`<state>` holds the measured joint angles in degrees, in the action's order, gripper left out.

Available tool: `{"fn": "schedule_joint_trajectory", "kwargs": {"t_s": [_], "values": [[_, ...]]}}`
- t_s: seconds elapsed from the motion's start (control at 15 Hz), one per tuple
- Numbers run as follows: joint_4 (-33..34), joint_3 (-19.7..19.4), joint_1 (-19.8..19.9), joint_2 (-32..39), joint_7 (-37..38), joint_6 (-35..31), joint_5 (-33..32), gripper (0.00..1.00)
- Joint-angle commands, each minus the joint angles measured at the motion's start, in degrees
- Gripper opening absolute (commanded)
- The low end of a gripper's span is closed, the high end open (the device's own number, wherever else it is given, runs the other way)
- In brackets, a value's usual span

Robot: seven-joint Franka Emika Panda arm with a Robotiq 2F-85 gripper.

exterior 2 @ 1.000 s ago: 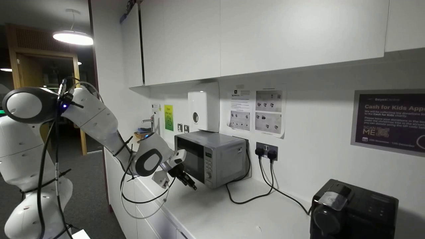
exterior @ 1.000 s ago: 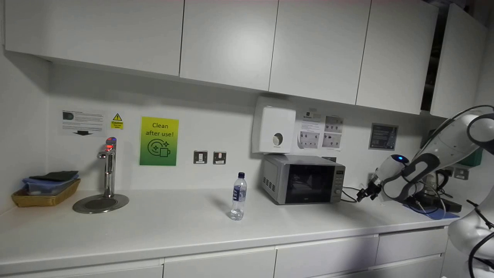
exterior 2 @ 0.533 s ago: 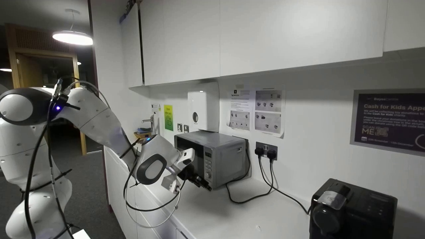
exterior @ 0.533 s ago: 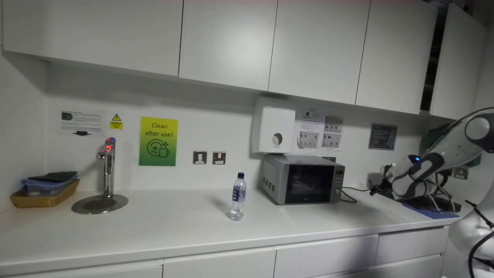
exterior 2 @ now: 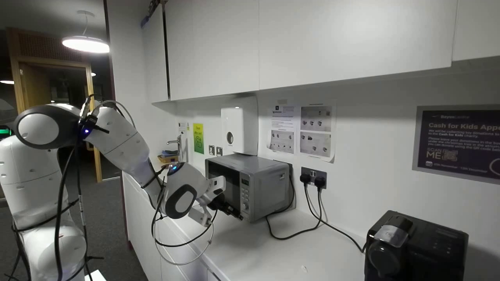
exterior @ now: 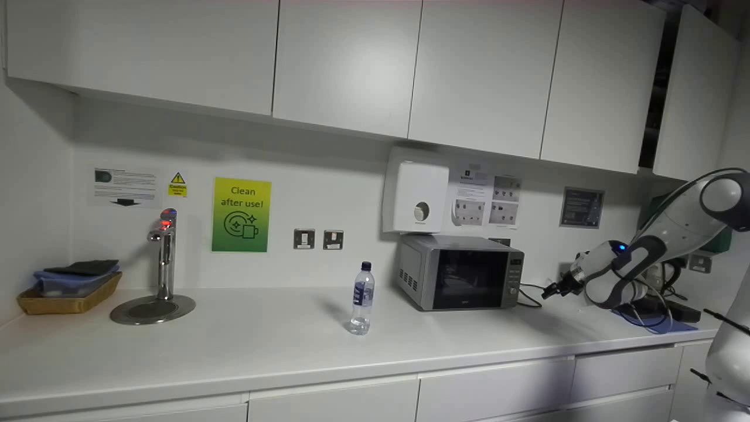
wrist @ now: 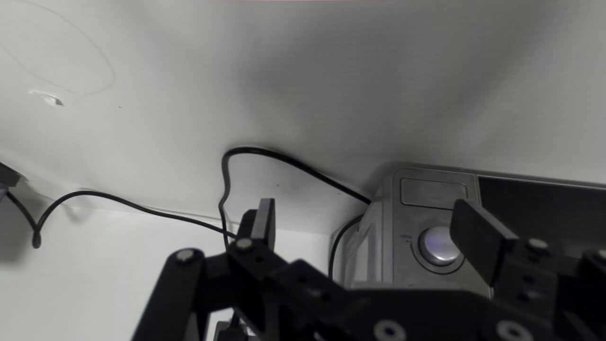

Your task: Open the microwave

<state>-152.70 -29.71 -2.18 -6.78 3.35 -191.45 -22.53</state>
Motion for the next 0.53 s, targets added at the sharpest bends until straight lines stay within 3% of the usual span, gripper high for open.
{"fn": "schedule_joint_trajectory", "kwargs": {"t_s": [0.0,0.07,0.47], "values": [[0.0,-9.7,-10.4,-1.7,2.7,-1.3,-3.1,1.00],[0.1,-12.3,-13.0,-2.4,2.7,-0.7,-3.4,0.79],[1.1,-28.9,-27.9,-5.4,0.3,0.7,-4.3,0.38]]}}
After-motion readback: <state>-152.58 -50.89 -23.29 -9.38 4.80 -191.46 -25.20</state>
